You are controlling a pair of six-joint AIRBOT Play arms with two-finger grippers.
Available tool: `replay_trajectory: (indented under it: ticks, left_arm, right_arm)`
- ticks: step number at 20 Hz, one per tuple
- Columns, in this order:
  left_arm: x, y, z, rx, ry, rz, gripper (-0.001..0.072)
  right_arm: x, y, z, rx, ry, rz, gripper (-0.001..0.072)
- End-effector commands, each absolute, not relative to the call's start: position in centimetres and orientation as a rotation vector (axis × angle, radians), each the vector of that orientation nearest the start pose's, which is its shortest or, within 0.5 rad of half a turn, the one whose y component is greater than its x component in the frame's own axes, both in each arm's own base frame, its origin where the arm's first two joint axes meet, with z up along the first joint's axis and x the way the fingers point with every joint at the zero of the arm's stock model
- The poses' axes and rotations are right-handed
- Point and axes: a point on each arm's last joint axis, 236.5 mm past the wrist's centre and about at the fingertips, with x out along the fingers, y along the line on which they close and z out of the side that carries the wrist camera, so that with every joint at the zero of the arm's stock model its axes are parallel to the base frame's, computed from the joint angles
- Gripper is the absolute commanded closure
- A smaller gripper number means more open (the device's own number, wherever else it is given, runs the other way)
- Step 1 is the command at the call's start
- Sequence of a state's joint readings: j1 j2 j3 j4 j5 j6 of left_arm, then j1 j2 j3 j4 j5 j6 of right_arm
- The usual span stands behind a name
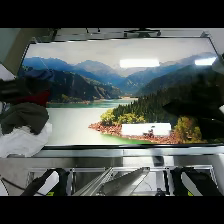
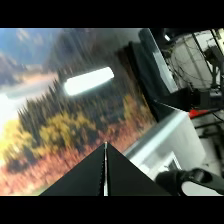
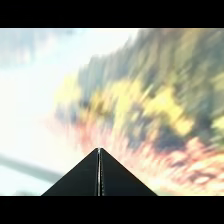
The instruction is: Fold the shirts.
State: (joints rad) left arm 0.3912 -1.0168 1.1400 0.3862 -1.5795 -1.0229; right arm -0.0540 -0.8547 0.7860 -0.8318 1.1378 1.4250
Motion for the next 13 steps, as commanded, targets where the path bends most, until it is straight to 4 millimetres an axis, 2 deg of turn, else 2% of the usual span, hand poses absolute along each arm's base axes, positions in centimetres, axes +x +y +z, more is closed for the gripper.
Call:
replay_trajectory:
  ticks: [1,5,13]
  left_arm:
    - [26.8,-13.0,16.0,-0.651,0.902,-0.871,0.0686]
    - [24.3,-13.9,15.4,-0.639,0.886,-0.868,0.0686]
    - [22.8,-14.5,16.4,-0.591,0.856,-0.887,0.0686]
  right_arm:
    - [27.4,18.1,5.2,0.478,1.157,0.533,0.0687]
    - [26.9,19.0,5.4,0.491,1.170,0.562,0.0686]
    - [26.9,19.1,5.4,0.494,1.170,0.562,0.0686]
